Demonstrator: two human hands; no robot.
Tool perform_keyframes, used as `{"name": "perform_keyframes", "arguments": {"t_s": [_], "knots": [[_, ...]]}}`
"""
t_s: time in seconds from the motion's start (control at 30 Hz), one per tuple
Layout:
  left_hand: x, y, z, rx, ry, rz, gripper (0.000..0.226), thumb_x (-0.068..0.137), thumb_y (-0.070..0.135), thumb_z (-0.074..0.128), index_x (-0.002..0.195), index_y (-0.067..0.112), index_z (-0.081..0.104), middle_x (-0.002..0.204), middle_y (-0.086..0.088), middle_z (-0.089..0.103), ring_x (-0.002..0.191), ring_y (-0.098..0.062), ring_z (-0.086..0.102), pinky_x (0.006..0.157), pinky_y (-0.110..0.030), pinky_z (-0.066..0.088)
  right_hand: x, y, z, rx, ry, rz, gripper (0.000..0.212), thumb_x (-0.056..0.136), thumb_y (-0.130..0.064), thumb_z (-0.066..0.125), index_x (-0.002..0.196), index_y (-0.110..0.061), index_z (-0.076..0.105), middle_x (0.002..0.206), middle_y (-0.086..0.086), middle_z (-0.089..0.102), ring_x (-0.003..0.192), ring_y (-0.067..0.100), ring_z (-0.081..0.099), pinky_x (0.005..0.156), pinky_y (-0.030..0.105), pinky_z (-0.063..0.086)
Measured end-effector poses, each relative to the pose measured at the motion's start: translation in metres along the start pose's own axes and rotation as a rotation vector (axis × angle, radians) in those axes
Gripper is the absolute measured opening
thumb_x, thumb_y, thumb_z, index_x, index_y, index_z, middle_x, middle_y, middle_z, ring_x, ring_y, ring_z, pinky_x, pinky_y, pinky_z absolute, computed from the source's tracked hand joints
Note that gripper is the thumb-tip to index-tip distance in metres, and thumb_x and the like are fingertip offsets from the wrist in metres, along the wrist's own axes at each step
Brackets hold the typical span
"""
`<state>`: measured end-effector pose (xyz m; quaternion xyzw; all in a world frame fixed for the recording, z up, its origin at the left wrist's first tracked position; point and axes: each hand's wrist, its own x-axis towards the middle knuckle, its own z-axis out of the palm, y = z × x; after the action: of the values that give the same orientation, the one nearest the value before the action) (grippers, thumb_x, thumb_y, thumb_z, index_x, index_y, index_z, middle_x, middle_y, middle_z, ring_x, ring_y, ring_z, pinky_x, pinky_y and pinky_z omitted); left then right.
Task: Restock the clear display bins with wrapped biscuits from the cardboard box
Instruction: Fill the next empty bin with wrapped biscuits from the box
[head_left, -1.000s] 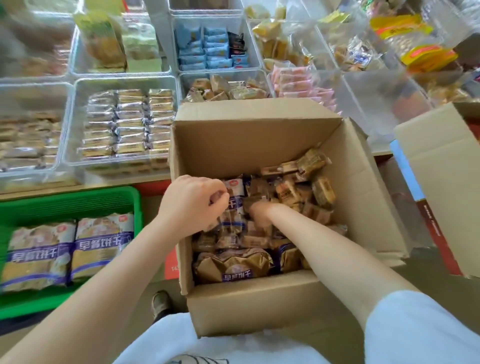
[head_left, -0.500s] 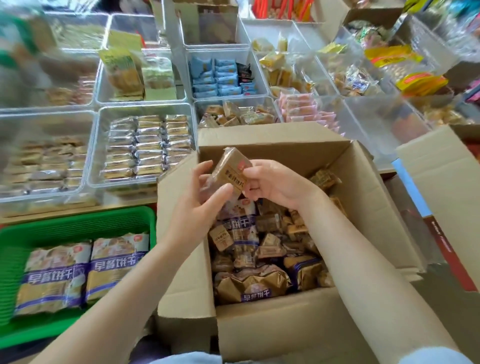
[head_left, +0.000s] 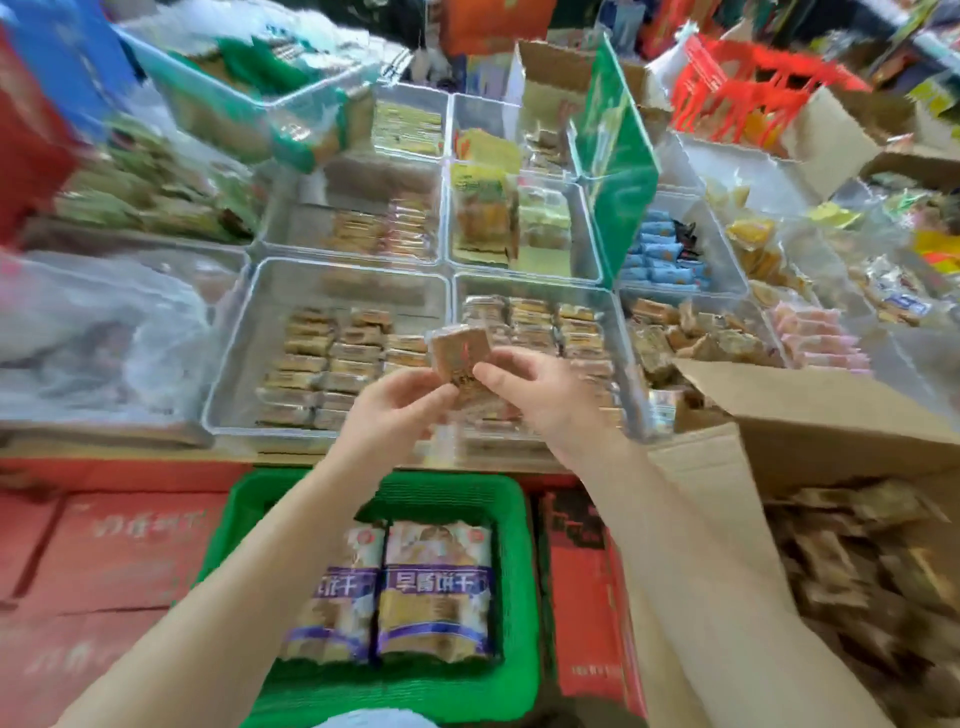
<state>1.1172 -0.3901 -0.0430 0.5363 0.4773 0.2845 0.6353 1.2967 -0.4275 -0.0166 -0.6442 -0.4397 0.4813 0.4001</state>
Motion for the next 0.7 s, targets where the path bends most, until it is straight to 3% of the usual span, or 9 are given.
{"name": "perform_keyframes", "arguments": {"t_s": [0.1,0.2,0.27,0.33,0.47,0.6,0.7], "knots": [[0.033,-0.022,-0.066,0.086,0.014,-0.043,0.016,0.095,0.022,0.069,0.111,0.022,0.072,0.093,0.005,0.076,0.078,-0.006,0.068,0.073,-0.025,0.054,0.044,-0.003,0.056,-0.135,-0.004,0.072,0.023,0.094,-0.025,0.071,0.115,-0.019,0.071,0.099,-0.010,0.075,0.086,0.001,0.067,0.077,0.023,0.052],[0.069,-0.046,-0.111,0.240,0.044,-0.053,0.017,0.096,0.030,0.067,0.112,0.028,0.071,0.099,0.013,0.073,0.091,-0.003,0.068,0.082,-0.026,0.055,0.081,0.001,0.084,-0.316,0.049,0.128,0.018,0.089,-0.021,0.076,0.103,-0.029,0.068,0.096,-0.014,0.071,0.091,0.005,0.066,0.091,0.030,0.054],[0.095,-0.057,-0.129,0.347,0.052,-0.043,0.018,0.099,0.030,0.060,0.115,0.027,0.067,0.104,0.014,0.067,0.093,-0.002,0.063,0.077,-0.021,0.049,0.110,0.004,0.089,-0.424,0.103,0.147,0.020,0.090,-0.019,0.075,0.102,-0.030,0.065,0.095,-0.015,0.068,0.092,0.007,0.065,0.092,0.032,0.053],[0.122,-0.071,-0.141,0.487,0.050,-0.028,0.025,0.100,0.028,0.055,0.122,0.021,0.064,0.115,0.006,0.061,0.102,-0.011,0.057,0.081,-0.026,0.045,0.139,0.005,0.091,-0.483,0.190,0.150,0.021,0.090,-0.018,0.074,0.108,-0.026,0.067,0.098,-0.011,0.068,0.094,0.012,0.064,0.090,0.030,0.050],[0.178,-0.094,-0.155,0.867,0.016,0.016,0.043,0.094,0.026,0.053,0.135,0.013,0.057,0.146,-0.013,0.049,0.132,-0.030,0.046,0.107,-0.043,0.042,0.209,0.012,0.098,-0.615,0.311,0.151,0.029,0.091,-0.023,0.073,0.119,-0.019,0.068,0.106,-0.004,0.066,0.097,0.014,0.059,0.084,0.026,0.042],[0.224,-0.097,-0.151,1.228,-0.096,0.189,0.054,0.099,0.026,0.046,0.150,0.010,0.037,0.167,-0.013,0.015,0.154,-0.029,0.013,0.121,-0.047,0.022,0.269,0.036,0.110,-1.275,0.258,0.012,0.027,0.094,-0.023,0.064,0.120,-0.016,0.064,0.119,0.005,0.063,0.114,0.027,0.056,0.095,0.038,0.042],[0.255,-0.106,-0.140,1.384,-0.199,0.306,0.064,0.102,0.027,0.040,0.159,0.009,0.017,0.168,-0.014,0.006,0.155,-0.030,0.006,0.125,-0.049,0.010,0.294,0.047,0.125,-1.646,0.098,-0.018,0.026,0.093,-0.008,0.057,0.118,-0.014,0.060,0.122,0.007,0.061,0.119,0.029,0.049,0.098,0.040,0.038]]}}
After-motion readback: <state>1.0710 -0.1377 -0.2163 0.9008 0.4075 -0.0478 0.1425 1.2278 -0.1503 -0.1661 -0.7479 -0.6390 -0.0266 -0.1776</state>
